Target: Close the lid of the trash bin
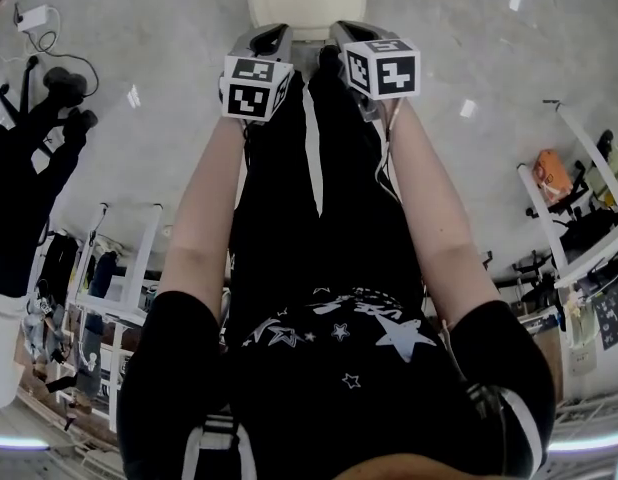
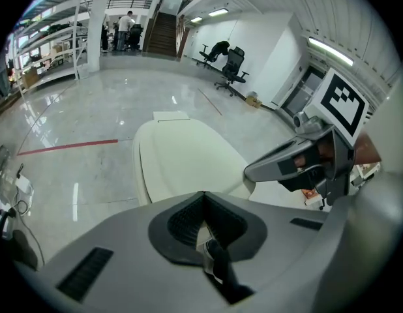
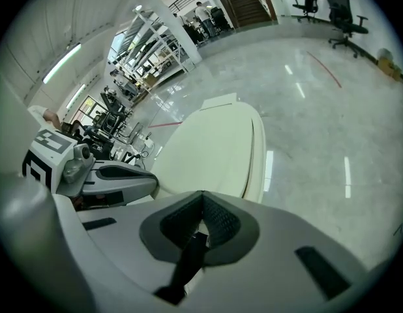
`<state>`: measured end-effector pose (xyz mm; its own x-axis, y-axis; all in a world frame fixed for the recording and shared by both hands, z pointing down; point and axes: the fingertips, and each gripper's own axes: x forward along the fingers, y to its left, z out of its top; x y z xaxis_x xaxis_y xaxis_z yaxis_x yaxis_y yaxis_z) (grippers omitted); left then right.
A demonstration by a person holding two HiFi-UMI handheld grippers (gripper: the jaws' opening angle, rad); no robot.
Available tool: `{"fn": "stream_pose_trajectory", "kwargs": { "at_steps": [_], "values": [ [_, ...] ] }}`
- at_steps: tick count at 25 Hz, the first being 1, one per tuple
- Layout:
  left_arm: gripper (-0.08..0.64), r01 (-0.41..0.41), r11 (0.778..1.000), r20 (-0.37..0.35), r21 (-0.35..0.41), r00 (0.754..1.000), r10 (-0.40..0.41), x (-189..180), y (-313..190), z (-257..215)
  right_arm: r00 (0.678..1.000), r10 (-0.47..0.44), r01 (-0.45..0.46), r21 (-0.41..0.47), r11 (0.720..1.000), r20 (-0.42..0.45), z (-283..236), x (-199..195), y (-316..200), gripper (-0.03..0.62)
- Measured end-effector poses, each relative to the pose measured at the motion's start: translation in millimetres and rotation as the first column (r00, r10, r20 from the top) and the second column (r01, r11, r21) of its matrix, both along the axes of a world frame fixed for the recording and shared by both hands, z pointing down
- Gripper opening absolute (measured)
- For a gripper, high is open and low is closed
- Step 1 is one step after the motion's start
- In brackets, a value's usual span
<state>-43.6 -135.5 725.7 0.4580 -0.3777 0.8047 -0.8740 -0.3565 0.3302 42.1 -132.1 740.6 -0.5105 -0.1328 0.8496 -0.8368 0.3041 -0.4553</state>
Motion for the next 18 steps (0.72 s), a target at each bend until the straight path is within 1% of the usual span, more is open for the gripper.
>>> {"fn": "stream_pose_trajectory", "kwargs": {
  "at_steps": [3,5,13,18],
  "values": [
    [0.011,-0.043,0.999,0.003,-0.021,0.999,0.043,1.7,2.5,8.1,1.000,0.007,-0.008,-0.016,1.000,-0.003,7.0,0.7,1.9,0.006],
    [0.011,-0.058,0.998,0.005,-0.032,0.998,0.058,2.6,3.3,14.1,1.000,0.009,-0.009,-0.028,1.000,0.005,17.1,1.1,5.6,0.006],
    [0.011,-0.064,0.995,-0.008,-0.073,0.998,0.064,3.1,3.9,28.8,0.999,0.016,-0.017,-0.039,0.999,-0.029,27.6,1.7,3.9,0.006],
    [0.011,-0.081,0.993,-0.021,-0.080,0.997,0.080,0.4,5.0,32.9,0.999,0.022,-0.024,-0.042,0.999,-0.035,35.1,-1.5,7.4,0.006]
  ]
}}
